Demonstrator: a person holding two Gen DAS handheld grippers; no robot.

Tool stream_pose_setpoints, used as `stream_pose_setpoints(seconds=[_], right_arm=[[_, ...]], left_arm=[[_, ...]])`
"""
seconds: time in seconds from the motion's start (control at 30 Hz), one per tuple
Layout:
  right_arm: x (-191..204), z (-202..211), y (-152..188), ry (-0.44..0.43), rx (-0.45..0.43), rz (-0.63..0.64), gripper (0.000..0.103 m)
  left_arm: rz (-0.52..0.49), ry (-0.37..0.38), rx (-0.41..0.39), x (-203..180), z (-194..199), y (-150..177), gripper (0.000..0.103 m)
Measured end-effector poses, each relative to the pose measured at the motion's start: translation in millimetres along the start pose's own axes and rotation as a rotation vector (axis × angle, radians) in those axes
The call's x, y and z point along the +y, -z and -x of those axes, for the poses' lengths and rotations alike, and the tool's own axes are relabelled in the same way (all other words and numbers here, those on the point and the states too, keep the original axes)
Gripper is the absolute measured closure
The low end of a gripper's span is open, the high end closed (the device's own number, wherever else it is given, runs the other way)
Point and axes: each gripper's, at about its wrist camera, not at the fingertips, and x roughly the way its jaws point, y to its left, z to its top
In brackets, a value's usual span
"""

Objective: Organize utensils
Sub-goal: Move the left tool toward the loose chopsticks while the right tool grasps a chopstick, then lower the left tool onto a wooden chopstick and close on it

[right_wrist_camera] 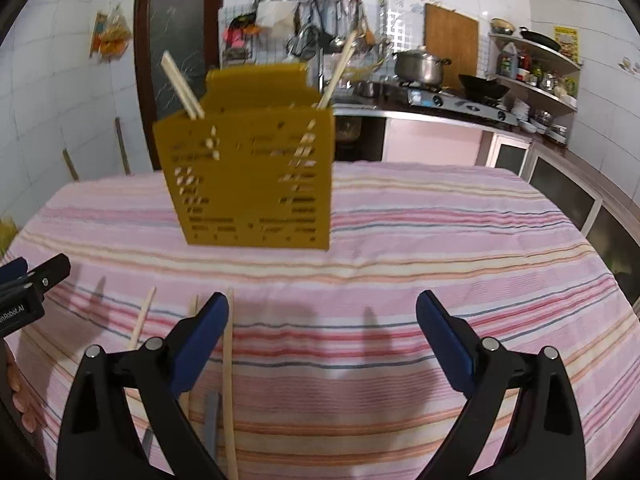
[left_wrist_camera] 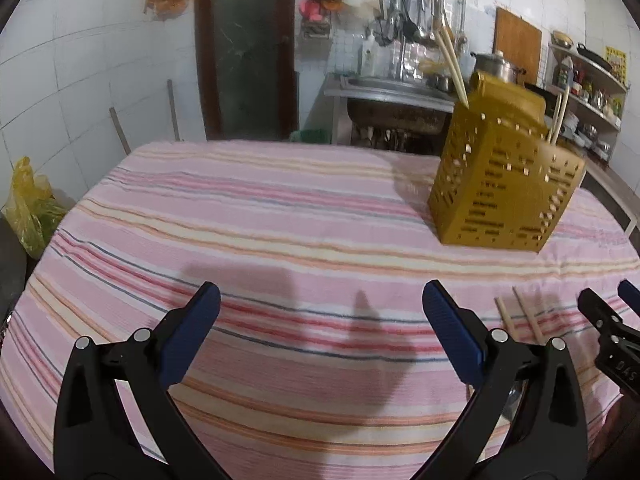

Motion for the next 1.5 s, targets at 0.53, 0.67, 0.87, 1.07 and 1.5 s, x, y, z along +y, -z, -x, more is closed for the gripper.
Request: stream_pose_setpoints(seconds=[0.53,0.67,0.87,1.07,1.5], right_arm=[[45,-36,11,-0.055,0.175,0.203,0.058],[49,-33,14,-0.091,0.183,0.209,0.093],[30,-25,15,-0.111,0.2,0.147,0.096],[-3,-15,17,-0.056,0.196,0.096,0.096],[-20,-30,16,-0.028,0.215,0.037,0.096]], left_arm=[[-0.079,0.026,0.048,-24,-6,11,0.005],[-0.076,0.04,0.073,-31,-7,13,0.005],[-0.083,0.068,0.1,-46,-4,16,0.005],[-0.104,0.094,0.149,-69,-7,18,0.012],[-0.107,0.091,0.221,-87,-28,34,0.044]])
